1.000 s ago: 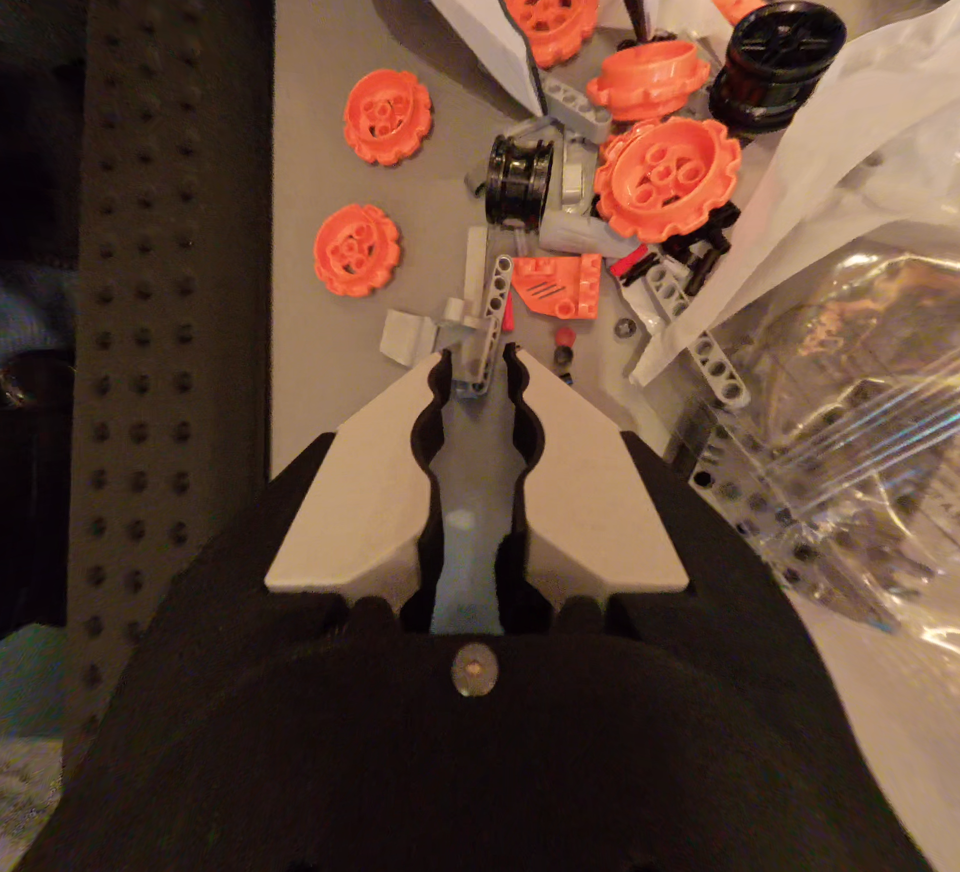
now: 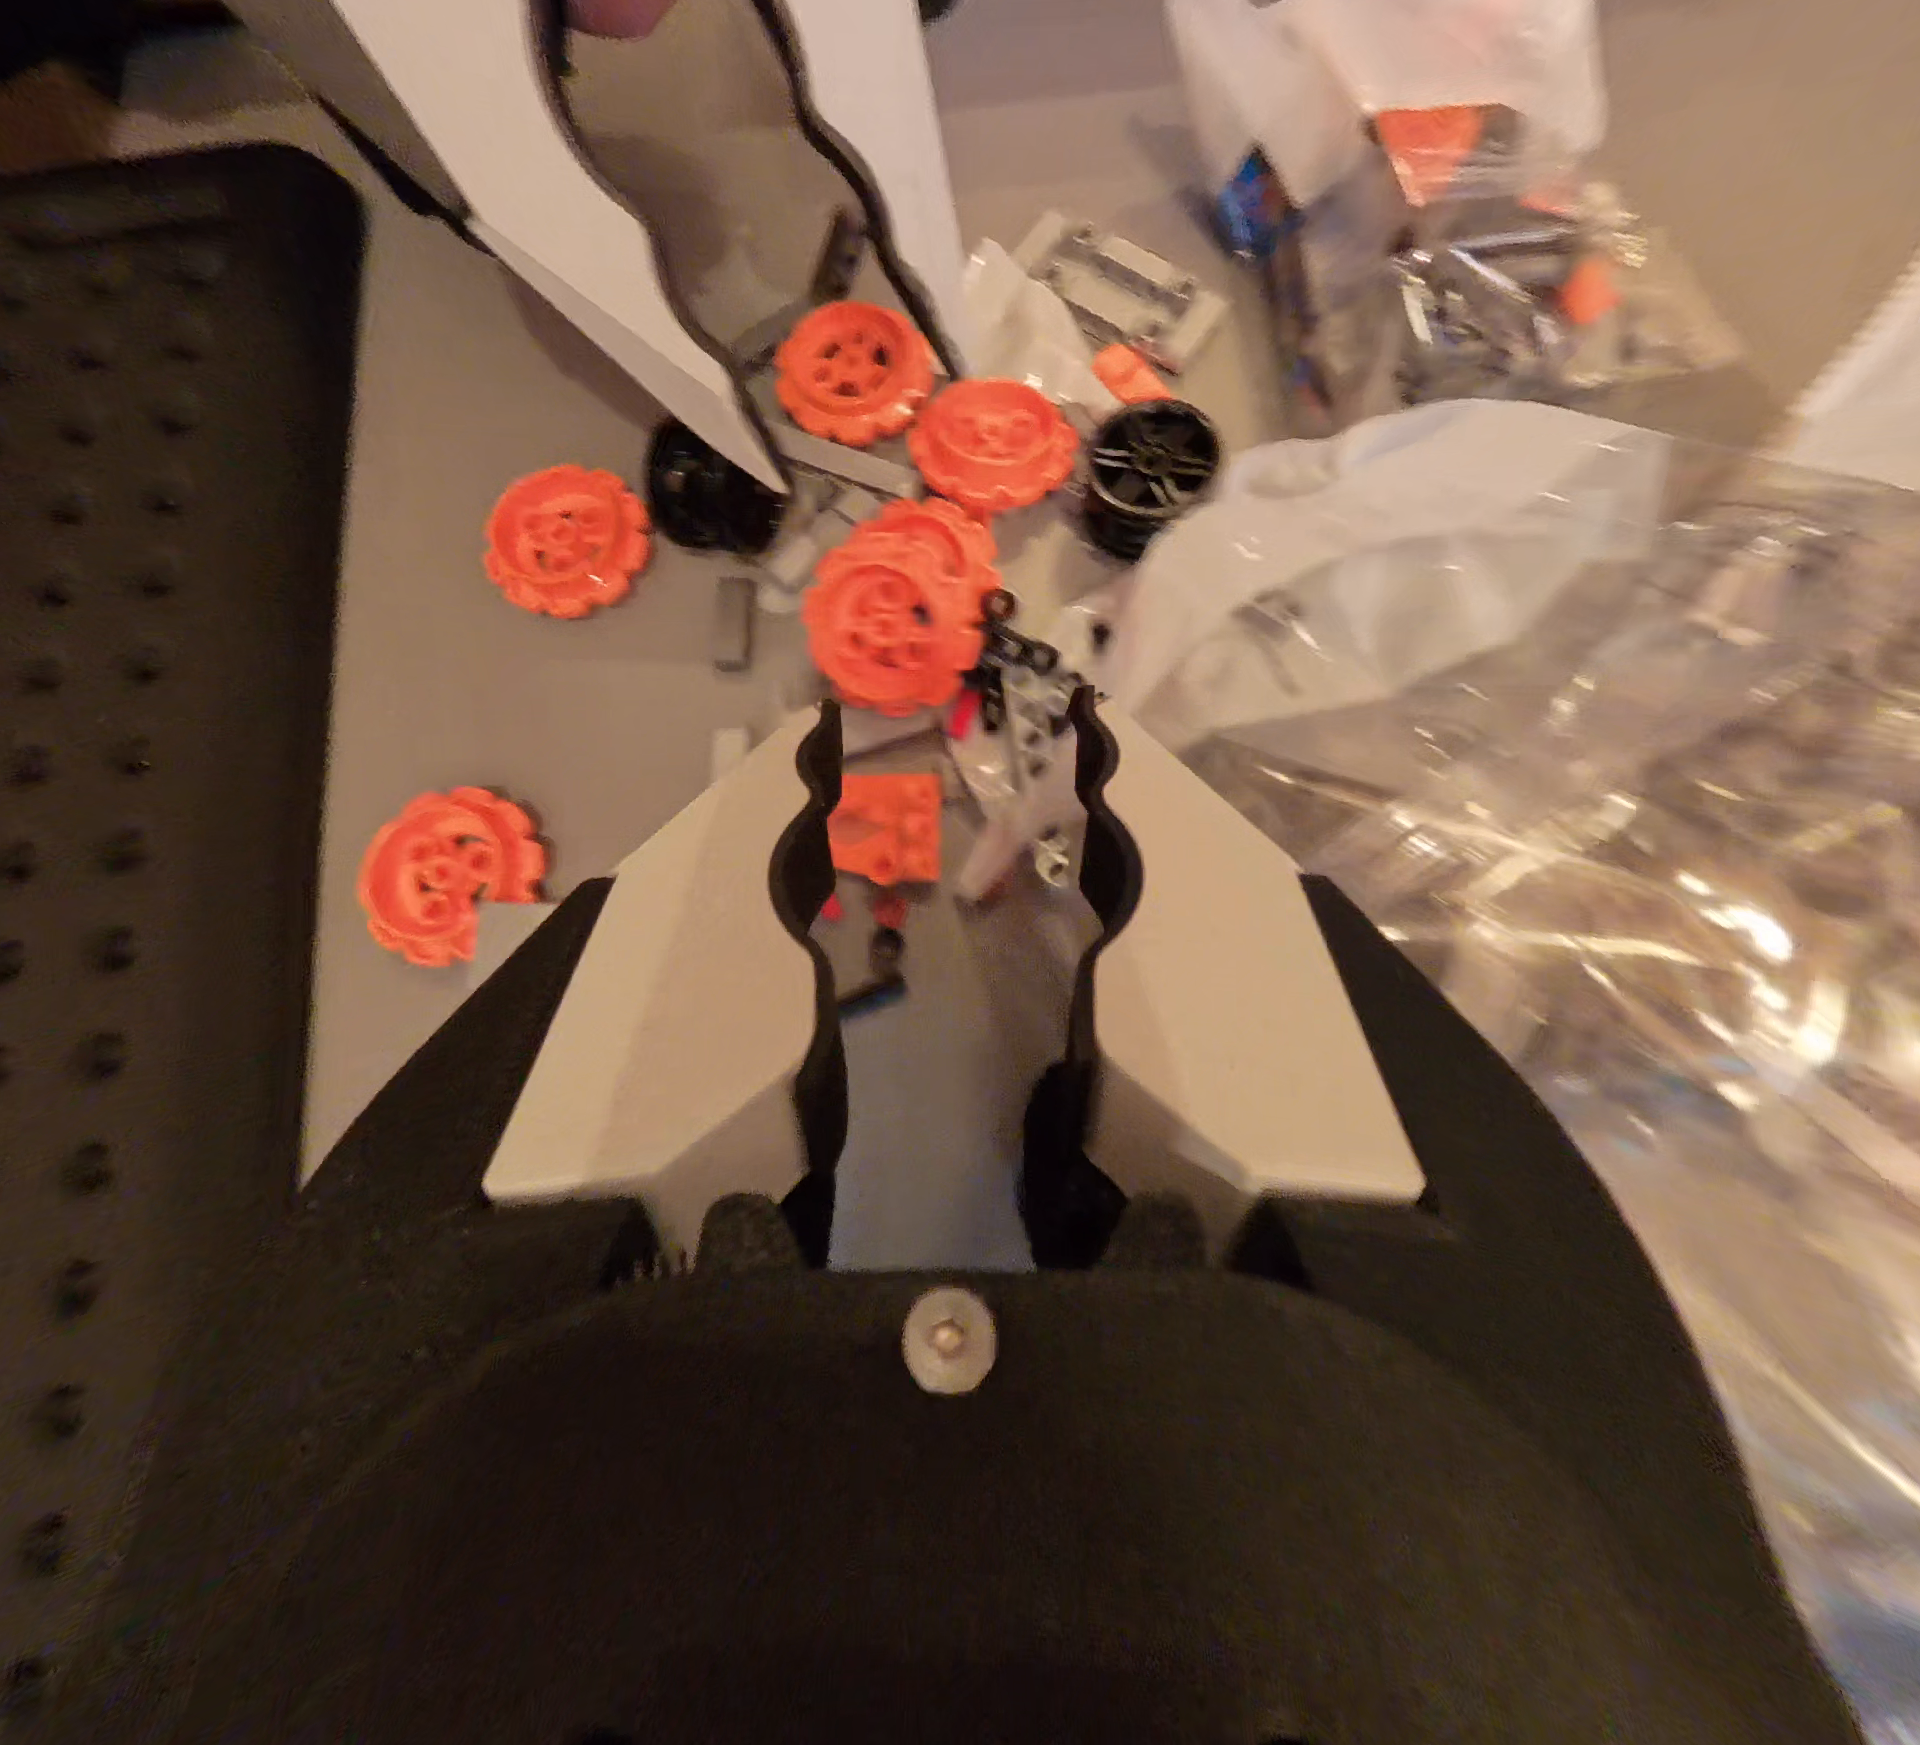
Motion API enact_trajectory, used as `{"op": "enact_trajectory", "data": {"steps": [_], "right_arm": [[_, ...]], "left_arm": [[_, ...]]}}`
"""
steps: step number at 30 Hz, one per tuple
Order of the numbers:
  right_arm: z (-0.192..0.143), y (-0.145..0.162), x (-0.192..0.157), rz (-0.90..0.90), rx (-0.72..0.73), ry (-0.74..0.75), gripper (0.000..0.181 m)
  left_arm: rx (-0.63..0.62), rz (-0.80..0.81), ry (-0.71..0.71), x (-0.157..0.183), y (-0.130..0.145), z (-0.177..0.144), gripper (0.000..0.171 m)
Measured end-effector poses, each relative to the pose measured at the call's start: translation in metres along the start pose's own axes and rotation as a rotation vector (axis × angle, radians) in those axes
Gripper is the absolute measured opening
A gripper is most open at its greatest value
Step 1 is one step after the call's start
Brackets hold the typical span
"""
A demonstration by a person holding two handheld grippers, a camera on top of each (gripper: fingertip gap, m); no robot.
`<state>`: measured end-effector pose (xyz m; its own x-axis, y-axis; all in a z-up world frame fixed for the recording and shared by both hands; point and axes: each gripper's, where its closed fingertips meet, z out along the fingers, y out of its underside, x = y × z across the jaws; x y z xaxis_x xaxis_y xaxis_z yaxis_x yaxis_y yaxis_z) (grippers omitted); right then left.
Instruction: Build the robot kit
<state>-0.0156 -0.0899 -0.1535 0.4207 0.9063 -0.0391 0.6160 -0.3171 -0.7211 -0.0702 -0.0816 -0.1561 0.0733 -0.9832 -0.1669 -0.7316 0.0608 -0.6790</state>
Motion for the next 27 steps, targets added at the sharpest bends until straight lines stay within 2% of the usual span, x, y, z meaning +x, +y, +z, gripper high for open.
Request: {"op": "enact_trajectory", "data": {"steps": [5,10,14,15,16,17,19,22,27], "right_arm": [[-0.019,0.023,0.048,0.027,-0.088,0.223,0.047],[-0.058,0.017,0.075,0.037,0.007,0.395,0.059],[-0.097,0.035,0.108,0.190,0.022,0.540,0.077],[-0.103,0.043,0.112,0.245,0.021,0.539,0.084],[-0.106,0.050,0.115,0.310,0.028,0.524,0.083],[-0.108,0.056,0.117,0.377,0.044,0.506,0.080],[-0.101,0.054,0.108,0.453,0.113,0.366,0.060],[-0.095,0.034,0.090,0.431,0.212,0.222,0.001],[-0.107,-0.002,0.072,0.322,0.237,0.202,0.000]], "left_arm": [[-0.021,0.032,0.001,-0.003,-0.004,0.010,0.036],[0.002,0.018,-0.008,-0.006,-0.007,0.013,0.036],[0.009,-0.006,-0.022,-0.011,-0.005,0.012,0.037],[0.009,-0.011,-0.027,-0.012,-0.004,0.012,0.037],[0.012,-0.013,-0.032,-0.014,-0.004,0.012,0.037],[0.016,-0.014,-0.029,-0.014,-0.005,0.012,0.036],[0.024,-0.015,-0.028,-0.015,-0.007,0.013,0.036],[0.038,-0.020,-0.036,-0.017,-0.010,0.013,0.036],[0.052,-0.044,-0.051,-0.021,-0.009,0.009,0.038]]}}
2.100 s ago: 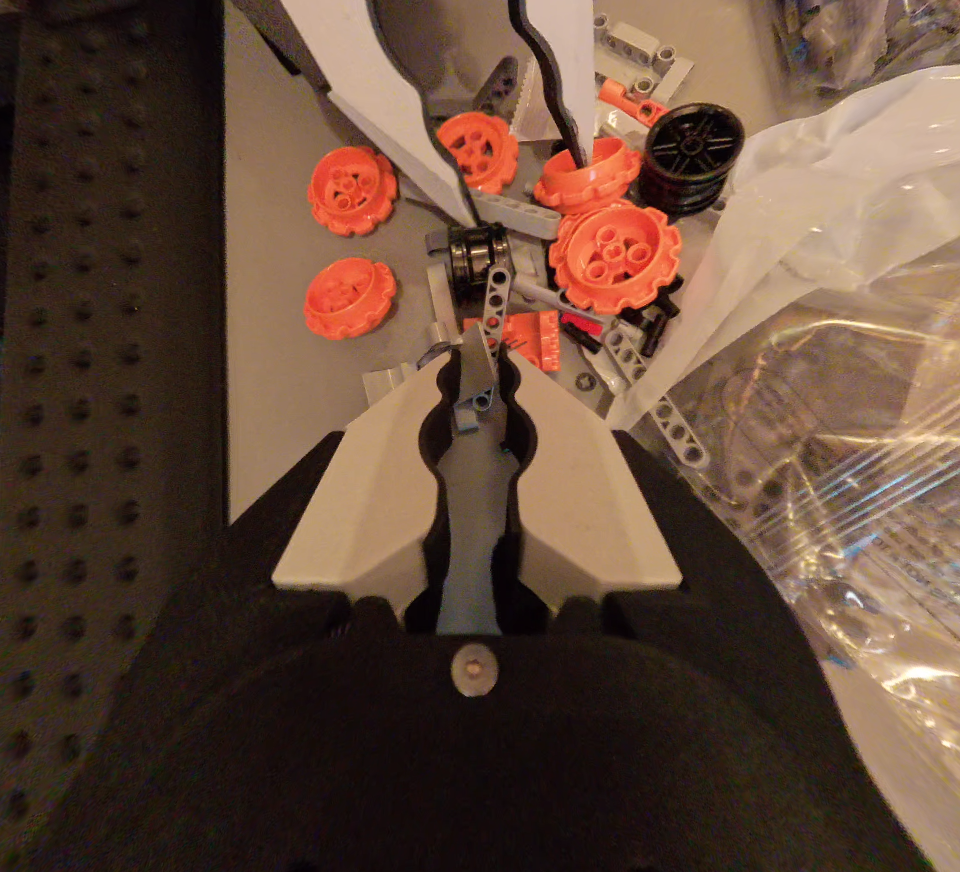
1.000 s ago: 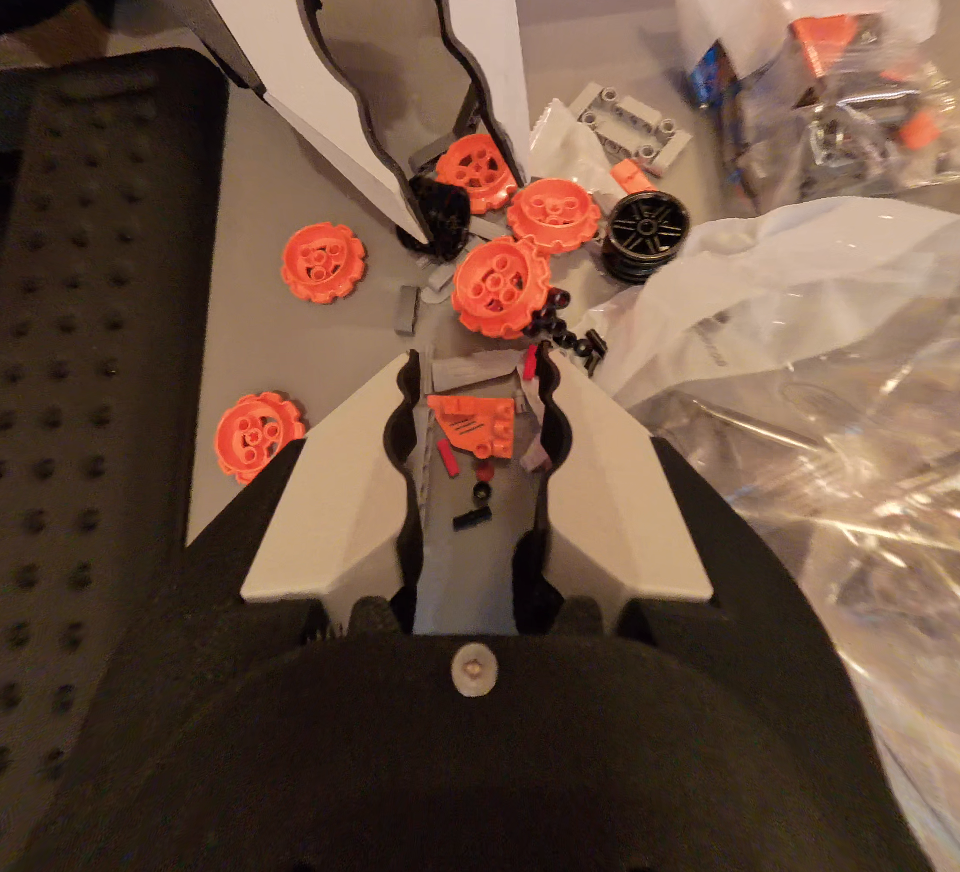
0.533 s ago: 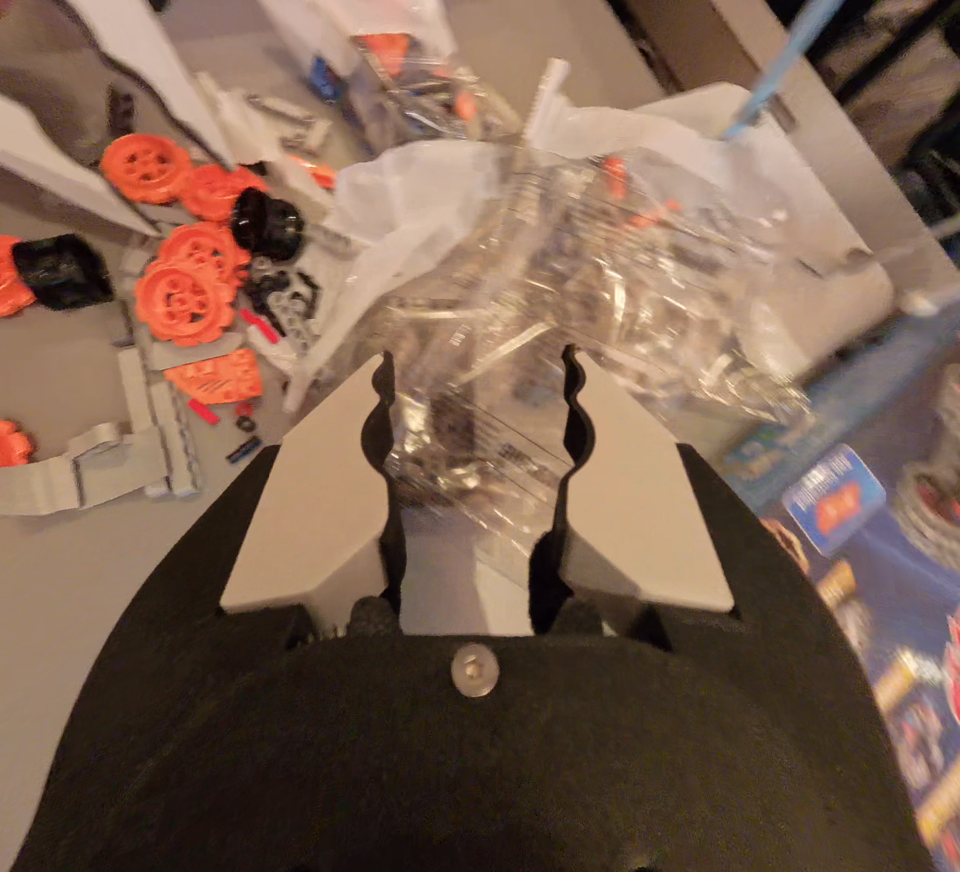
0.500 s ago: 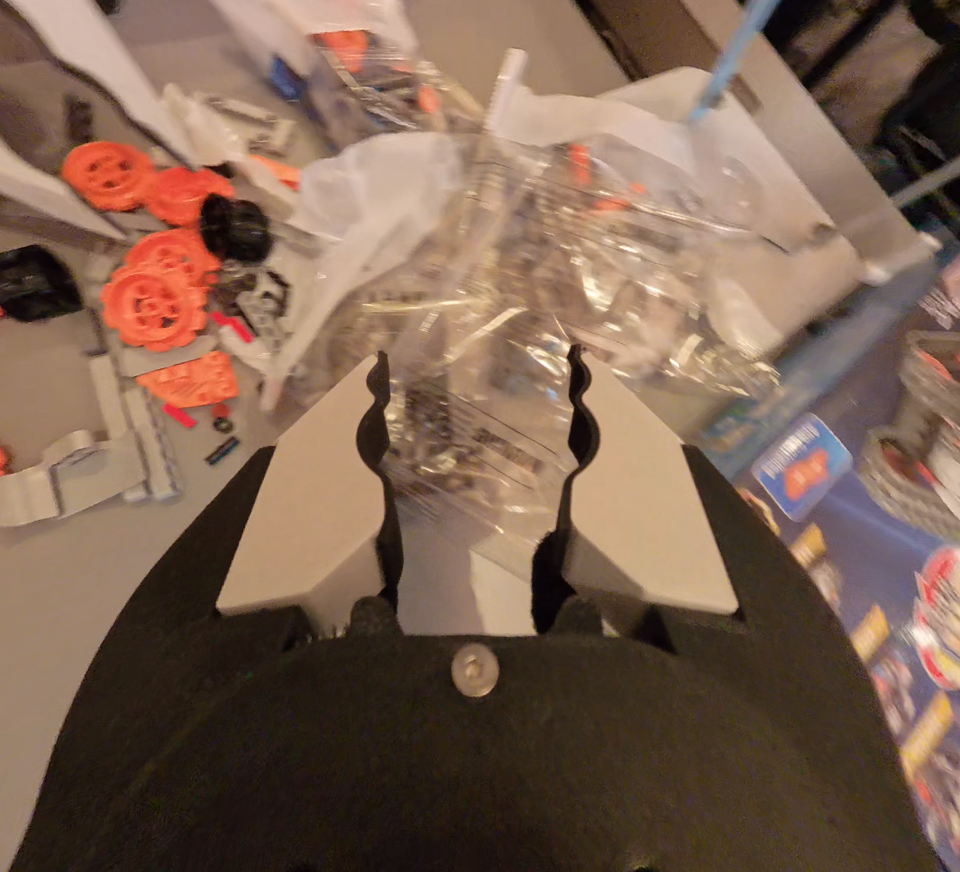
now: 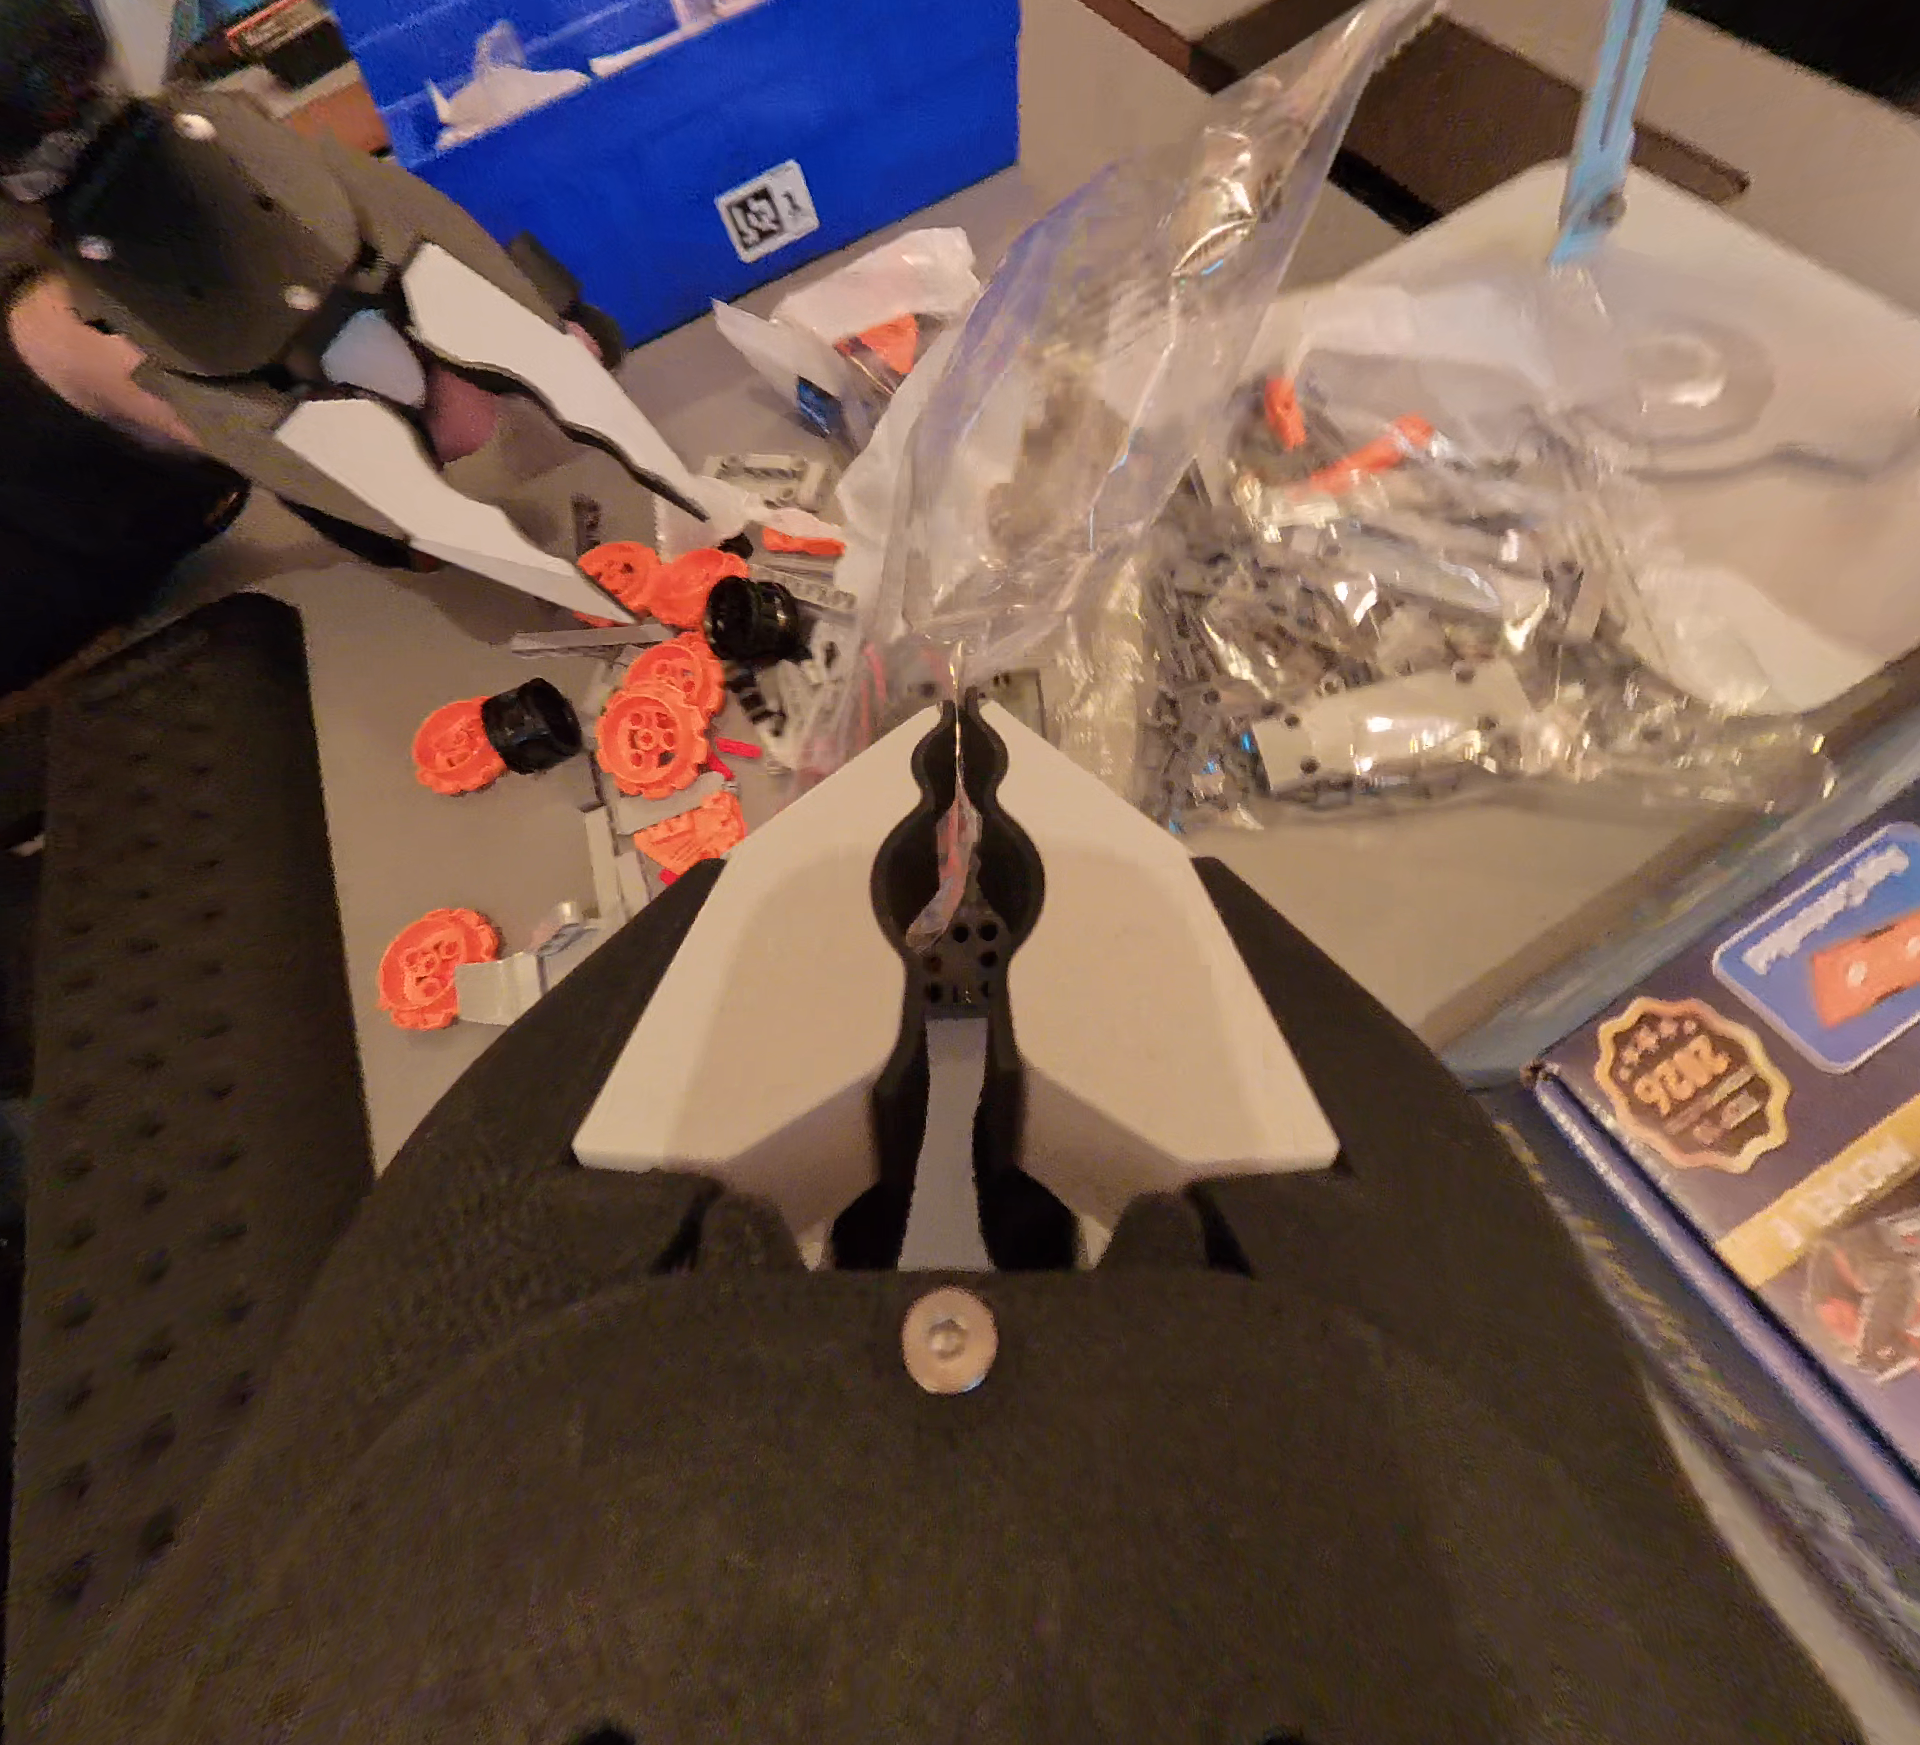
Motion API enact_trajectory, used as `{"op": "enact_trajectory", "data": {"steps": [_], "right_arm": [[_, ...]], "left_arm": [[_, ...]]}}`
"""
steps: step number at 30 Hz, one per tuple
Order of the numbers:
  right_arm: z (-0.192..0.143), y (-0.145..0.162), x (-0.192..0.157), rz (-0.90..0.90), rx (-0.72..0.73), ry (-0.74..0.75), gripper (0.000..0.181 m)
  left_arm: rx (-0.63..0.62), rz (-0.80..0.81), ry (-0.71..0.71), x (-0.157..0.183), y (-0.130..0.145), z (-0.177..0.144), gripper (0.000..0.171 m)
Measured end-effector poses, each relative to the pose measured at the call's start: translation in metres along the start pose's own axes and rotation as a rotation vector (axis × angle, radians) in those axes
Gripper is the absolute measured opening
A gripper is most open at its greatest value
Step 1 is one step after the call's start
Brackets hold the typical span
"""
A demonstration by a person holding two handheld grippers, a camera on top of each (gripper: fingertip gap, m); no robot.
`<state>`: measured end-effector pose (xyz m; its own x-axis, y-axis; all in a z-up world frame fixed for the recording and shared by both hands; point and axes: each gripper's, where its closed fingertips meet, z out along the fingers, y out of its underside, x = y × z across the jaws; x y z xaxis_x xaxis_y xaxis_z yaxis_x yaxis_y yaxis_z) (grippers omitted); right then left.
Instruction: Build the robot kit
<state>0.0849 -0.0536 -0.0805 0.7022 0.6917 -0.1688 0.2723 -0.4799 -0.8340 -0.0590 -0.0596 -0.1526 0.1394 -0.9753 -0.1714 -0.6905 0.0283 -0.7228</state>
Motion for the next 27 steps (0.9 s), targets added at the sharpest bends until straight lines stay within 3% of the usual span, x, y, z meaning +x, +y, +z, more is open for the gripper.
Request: {"op": "enact_trajectory", "data": {"steps": [5,13,21,27], "right_arm": [[-0.017,-0.035,-0.032,-0.152,-0.022,-0.006,0.000],[-0.027,-0.064,-0.047,-0.269,-0.041,0.041,0.000],[-0.043,-0.082,-0.041,-0.280,0.010,0.104,0.000],[-0.075,-0.098,-0.024,-0.227,0.127,0.152,0.000]], "left_arm": [[-0.002,-0.017,-0.008,-0.002,0.002,-0.004,0.038],[0.025,-0.041,-0.046,-0.009,-0.003,-0.014,0.039],[0.089,-0.078,-0.088,-0.020,-0.015,-0.025,0.045],[0.138,-0.094,-0.109,-0.025,-0.021,-0.033,0.045]]}}
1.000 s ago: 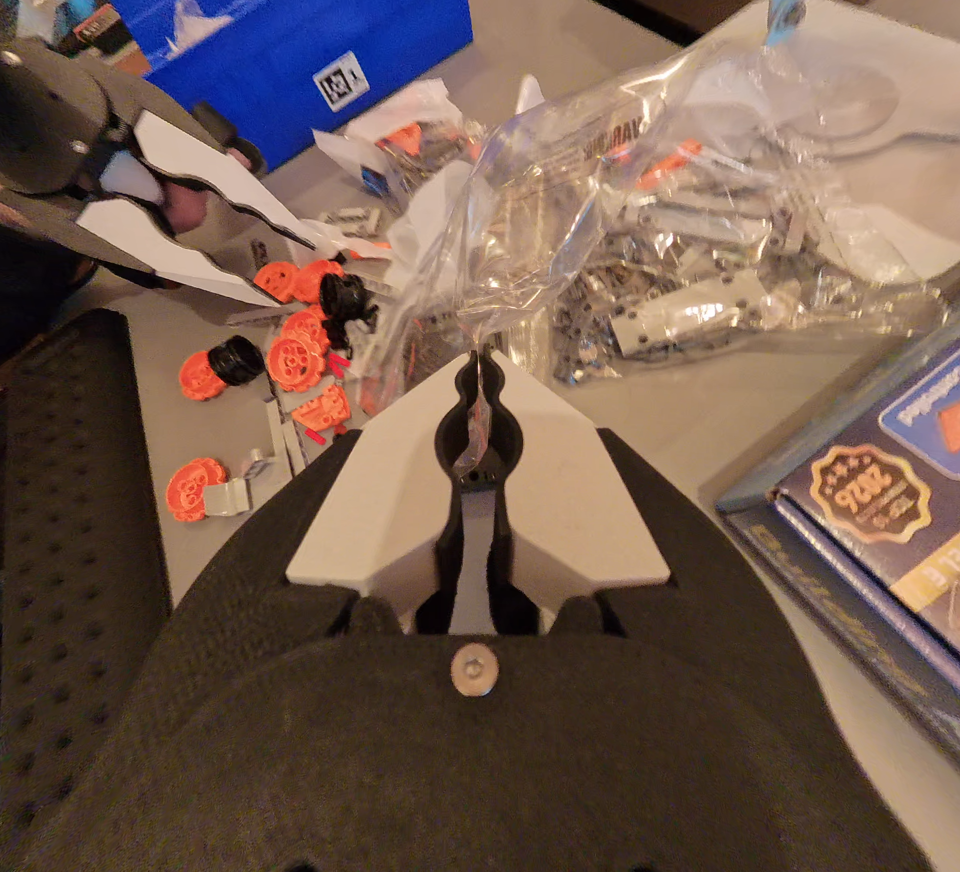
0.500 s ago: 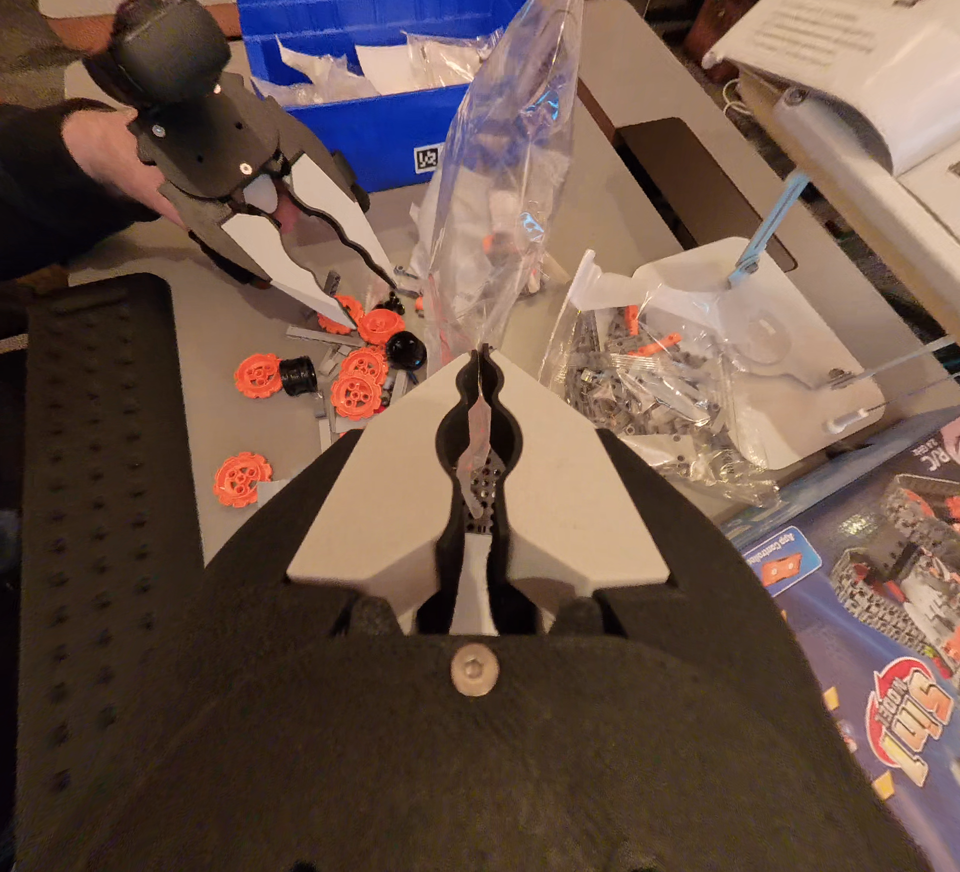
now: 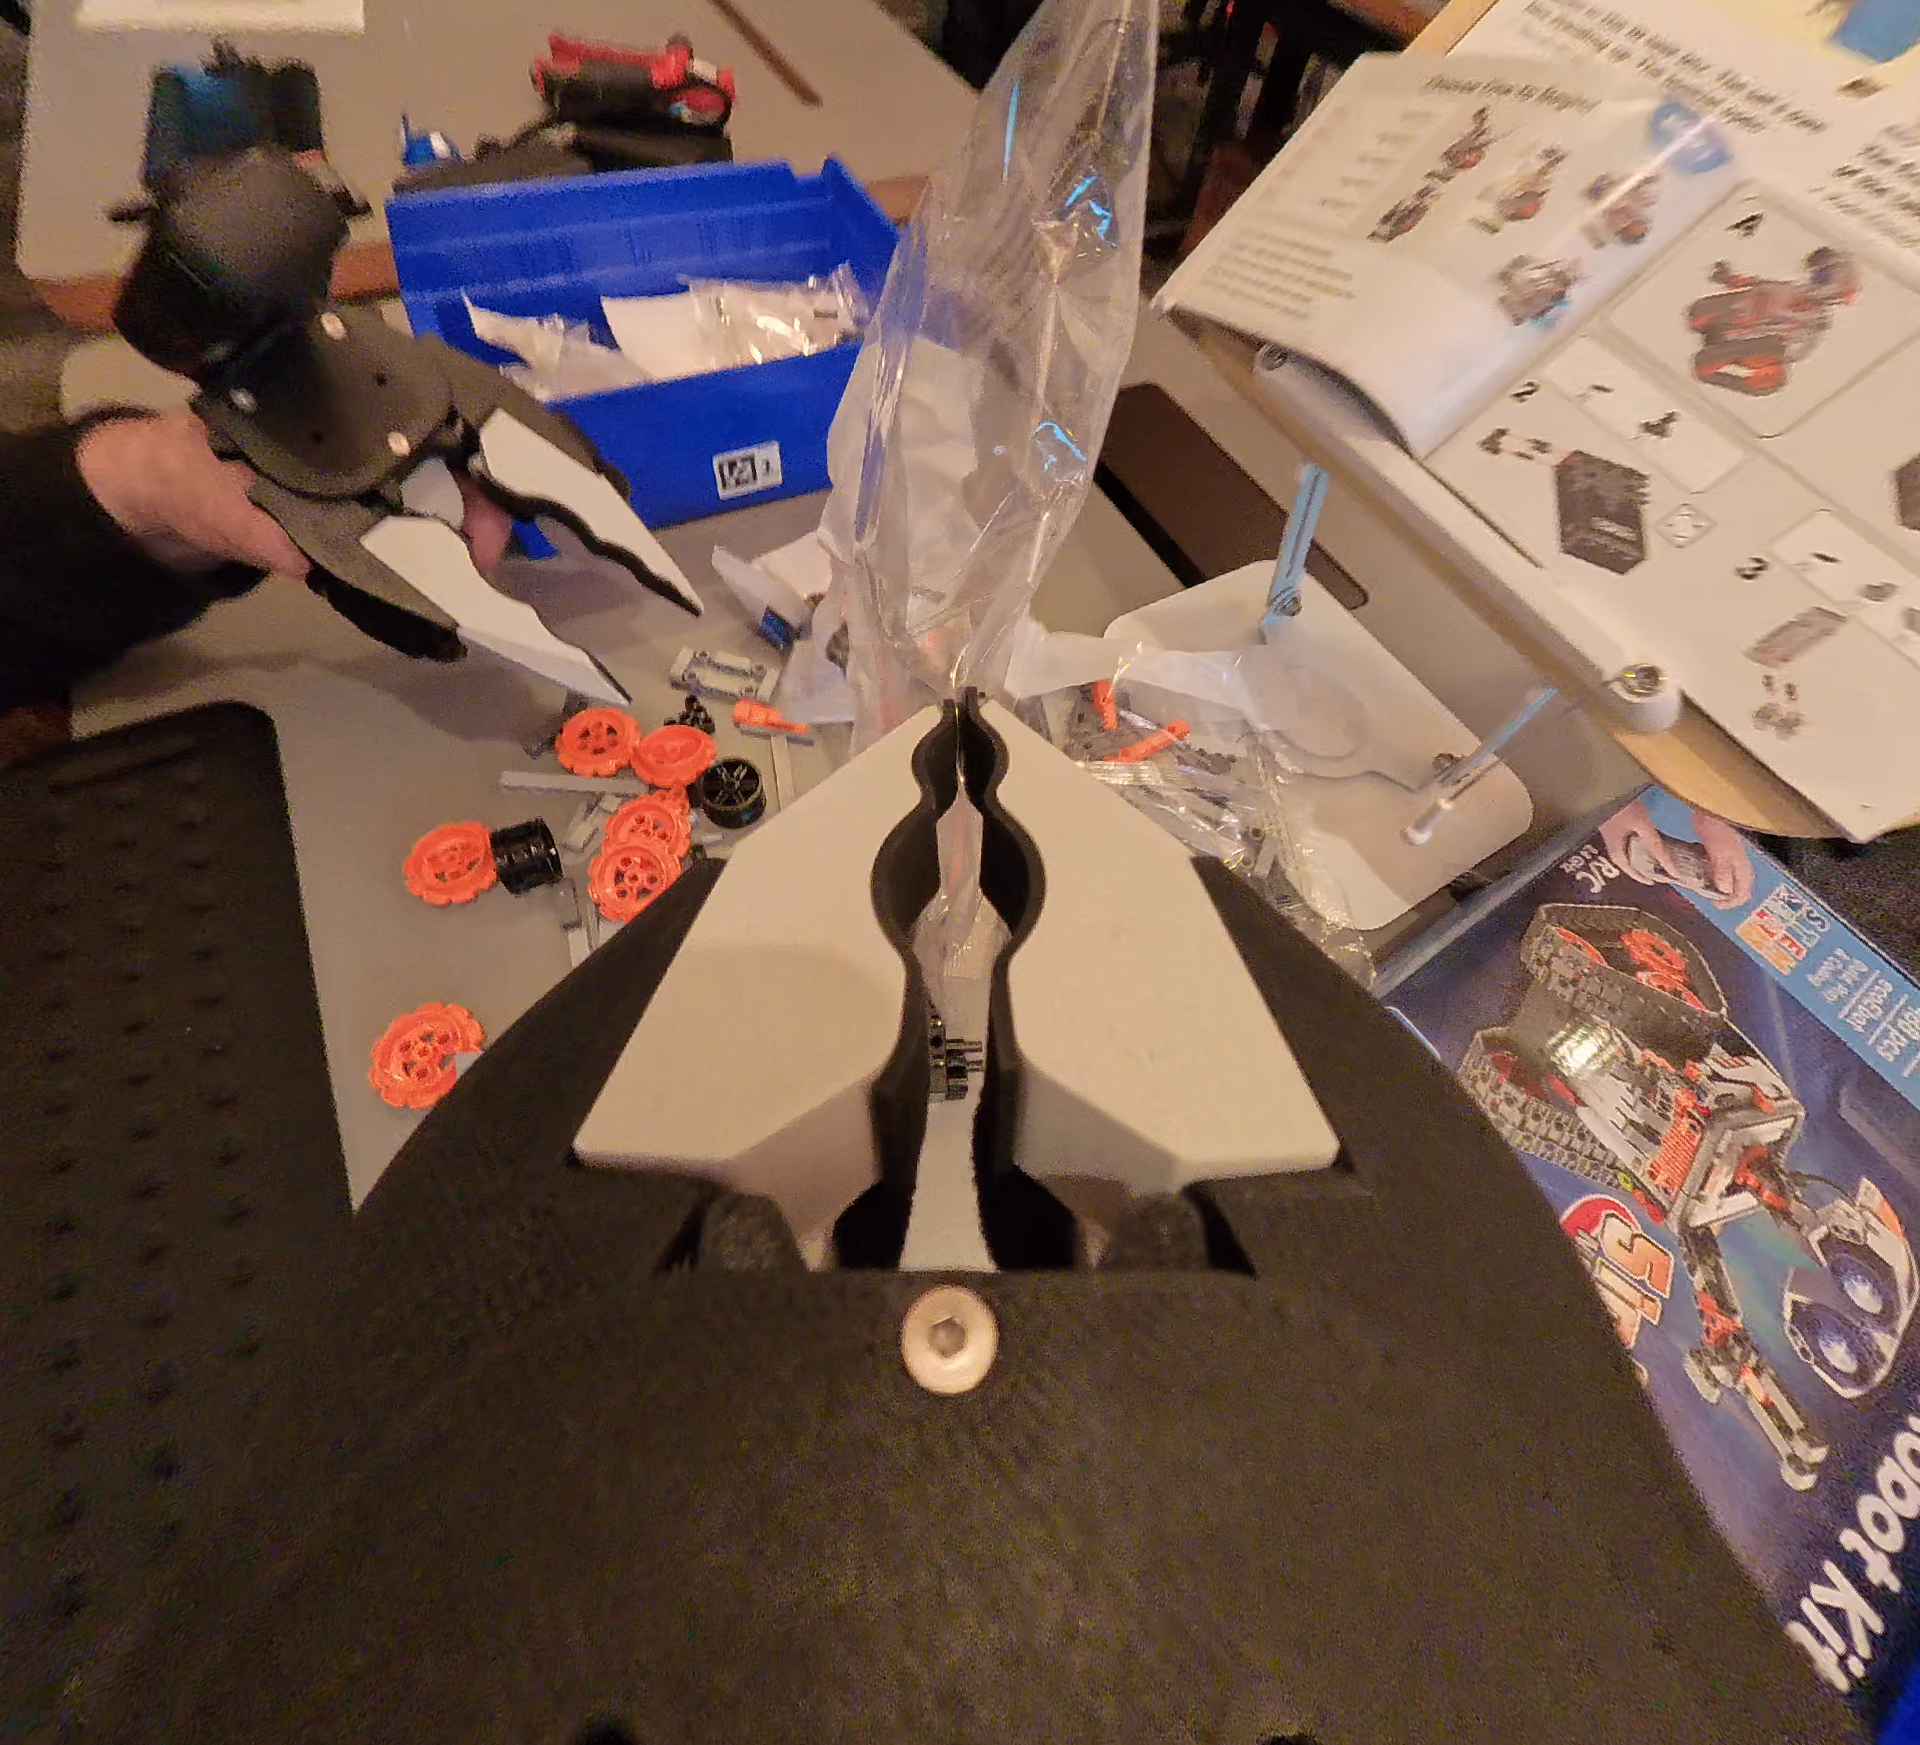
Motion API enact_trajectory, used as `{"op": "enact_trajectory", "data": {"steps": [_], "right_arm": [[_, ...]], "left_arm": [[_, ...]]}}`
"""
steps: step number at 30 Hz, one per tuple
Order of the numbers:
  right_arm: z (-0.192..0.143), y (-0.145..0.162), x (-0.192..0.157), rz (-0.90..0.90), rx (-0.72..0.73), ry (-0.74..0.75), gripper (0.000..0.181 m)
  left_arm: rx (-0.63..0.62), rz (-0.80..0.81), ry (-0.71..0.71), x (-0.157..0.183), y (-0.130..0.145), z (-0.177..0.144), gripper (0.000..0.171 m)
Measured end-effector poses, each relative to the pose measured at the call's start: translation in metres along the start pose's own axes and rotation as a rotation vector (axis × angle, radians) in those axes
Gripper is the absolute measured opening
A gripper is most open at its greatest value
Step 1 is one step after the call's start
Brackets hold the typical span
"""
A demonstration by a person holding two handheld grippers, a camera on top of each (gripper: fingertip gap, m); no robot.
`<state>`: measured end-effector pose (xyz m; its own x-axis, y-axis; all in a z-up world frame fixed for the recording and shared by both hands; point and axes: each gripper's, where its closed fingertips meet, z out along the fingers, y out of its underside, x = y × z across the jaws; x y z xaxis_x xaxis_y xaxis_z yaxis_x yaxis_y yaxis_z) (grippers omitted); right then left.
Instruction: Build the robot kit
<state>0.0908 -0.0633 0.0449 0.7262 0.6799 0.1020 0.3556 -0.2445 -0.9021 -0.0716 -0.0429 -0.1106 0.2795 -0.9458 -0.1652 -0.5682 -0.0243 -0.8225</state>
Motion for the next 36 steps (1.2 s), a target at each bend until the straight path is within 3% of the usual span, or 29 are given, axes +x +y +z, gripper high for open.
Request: {"op": "enact_trajectory", "data": {"steps": [7,12,19,23,25,26,28,30,33,35,36], "right_arm": [[-0.080,-0.023,0.065,0.144,0.198,0.106,0.000],[-0.159,-0.003,0.147,0.266,0.267,0.296,0.000],[-0.234,0.091,0.265,0.546,0.356,0.551,0.000],[-0.251,0.169,0.322,0.722,0.410,0.701,0.000],[-0.255,0.209,0.343,0.748,0.357,0.811,0.000],[-0.255,0.227,0.350,0.733,0.304,0.877,0.000],[-0.240,0.255,0.353,0.727,0.172,0.874,0.005],[-0.225,0.273,0.347,0.779,0.074,0.825,0.035],[-0.233,0.265,0.340,0.710,0.046,0.889,0.053],[-0.239,0.252,0.331,0.664,0.018,0.922,0.075],[-0.240,0.242,0.325,0.627,0.010,0.929,0.075]], "left_arm": [[0.045,0.020,-0.033,0.001,0.000,0.011,0.045],[0.064,0.027,-0.037,0.005,0.003,0.020,0.044],[0.061,0.030,-0.051,0.001,0.010,0.030,0.043],[0.068,0.013,-0.075,-0.005,0.011,0.030,0.042],[0.057,-0.001,-0.108,-0.013,0.015,0.030,0.041],[0.043,-0.014,-0.127,-0.019,0.018,0.029,0.041],[0.049,-0.051,-0.149,-0.029,0.021,0.024,0.041],[0.087,-0.062,-0.163,-0.034,0.015,0.018,0.040],[0.108,-0.050,-0.189,-0.037,0.009,0.014,0.040],[0.105,-0.060,-0.187,-0.037,0.009,0.014,0.039],[0.108,-0.064,-0.197,-0.039,0.008,0.013,0.038]]}}
